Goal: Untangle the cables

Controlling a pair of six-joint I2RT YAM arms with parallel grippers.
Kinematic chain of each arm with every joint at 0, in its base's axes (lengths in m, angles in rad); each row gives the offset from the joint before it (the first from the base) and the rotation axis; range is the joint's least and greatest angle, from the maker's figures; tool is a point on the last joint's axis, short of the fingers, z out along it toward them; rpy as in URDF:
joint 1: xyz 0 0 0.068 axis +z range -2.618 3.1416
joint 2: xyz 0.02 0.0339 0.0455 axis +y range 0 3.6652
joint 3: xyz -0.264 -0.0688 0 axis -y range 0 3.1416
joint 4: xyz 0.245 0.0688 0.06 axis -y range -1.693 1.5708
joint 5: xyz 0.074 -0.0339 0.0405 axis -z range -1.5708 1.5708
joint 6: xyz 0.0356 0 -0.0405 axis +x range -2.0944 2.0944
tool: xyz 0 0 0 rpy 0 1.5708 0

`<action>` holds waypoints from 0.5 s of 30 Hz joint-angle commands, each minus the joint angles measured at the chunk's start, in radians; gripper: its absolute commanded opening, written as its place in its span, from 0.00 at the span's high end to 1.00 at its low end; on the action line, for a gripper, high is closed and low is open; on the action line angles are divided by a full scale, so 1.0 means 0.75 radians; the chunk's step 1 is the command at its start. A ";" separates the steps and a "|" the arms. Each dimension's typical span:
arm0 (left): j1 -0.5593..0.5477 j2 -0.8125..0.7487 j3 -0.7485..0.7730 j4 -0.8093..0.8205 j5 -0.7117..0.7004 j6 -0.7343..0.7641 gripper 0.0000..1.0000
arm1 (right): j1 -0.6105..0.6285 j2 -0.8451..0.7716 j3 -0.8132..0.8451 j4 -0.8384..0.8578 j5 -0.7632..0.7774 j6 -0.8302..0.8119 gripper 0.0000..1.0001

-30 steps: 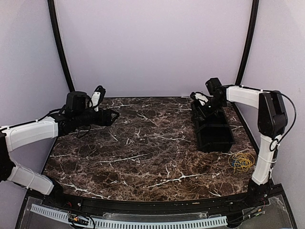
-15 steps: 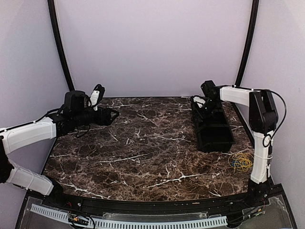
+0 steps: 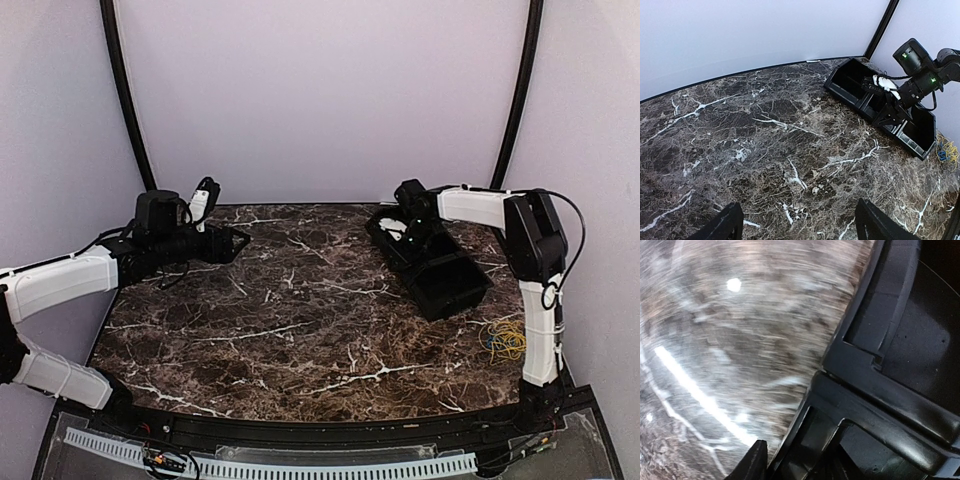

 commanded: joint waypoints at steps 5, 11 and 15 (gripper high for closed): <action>-0.006 -0.062 0.015 0.028 0.051 -0.040 0.20 | 0.192 -0.020 0.022 0.014 -0.065 -0.195 0.74; -0.007 -0.090 -0.002 0.046 0.051 -0.024 0.20 | 0.348 -0.023 0.035 0.015 -0.052 -0.440 0.79; -0.007 -0.093 -0.003 0.045 0.055 -0.021 0.20 | 0.399 0.010 0.077 0.022 -0.042 -0.574 0.79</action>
